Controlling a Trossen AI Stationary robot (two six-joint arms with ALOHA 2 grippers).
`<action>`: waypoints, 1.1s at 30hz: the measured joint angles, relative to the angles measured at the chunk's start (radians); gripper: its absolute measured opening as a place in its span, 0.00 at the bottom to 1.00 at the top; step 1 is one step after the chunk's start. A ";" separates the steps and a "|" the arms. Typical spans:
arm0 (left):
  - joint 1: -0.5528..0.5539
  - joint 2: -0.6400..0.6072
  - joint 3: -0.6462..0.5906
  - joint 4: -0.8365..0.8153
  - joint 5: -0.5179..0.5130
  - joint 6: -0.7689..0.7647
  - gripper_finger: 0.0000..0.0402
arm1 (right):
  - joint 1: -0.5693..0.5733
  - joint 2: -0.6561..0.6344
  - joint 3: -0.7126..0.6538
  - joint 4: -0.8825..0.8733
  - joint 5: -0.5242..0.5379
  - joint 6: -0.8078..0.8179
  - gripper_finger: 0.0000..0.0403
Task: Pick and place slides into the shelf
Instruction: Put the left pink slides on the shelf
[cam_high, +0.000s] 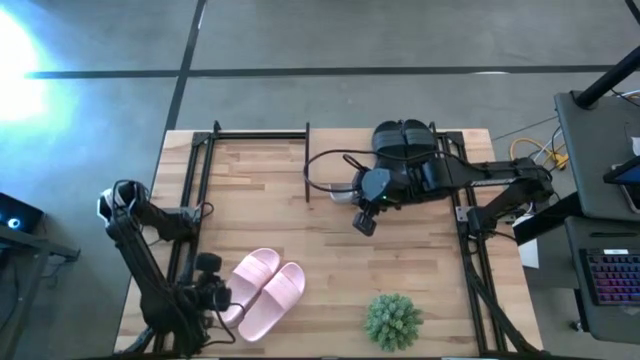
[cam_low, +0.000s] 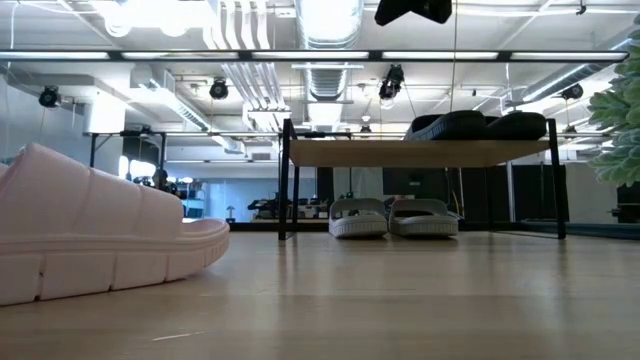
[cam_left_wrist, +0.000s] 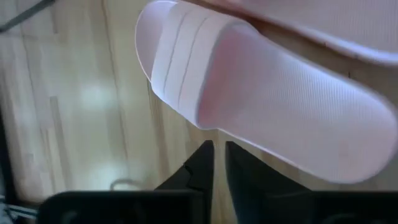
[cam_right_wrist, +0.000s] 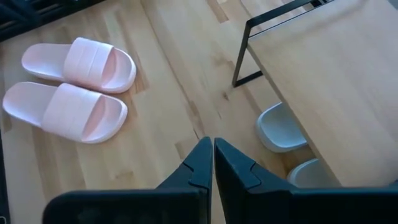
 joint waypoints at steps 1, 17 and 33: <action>0.000 -0.003 -0.001 0.002 -0.002 -0.017 0.09 | -0.003 0.000 0.000 0.000 0.000 0.000 0.02; 0.001 0.025 -0.043 0.064 -0.158 0.072 0.43 | -0.004 0.000 0.000 0.000 0.002 0.001 0.02; 0.034 0.014 -0.203 0.259 -0.223 0.074 0.43 | -0.004 0.000 0.000 0.000 0.001 0.017 0.02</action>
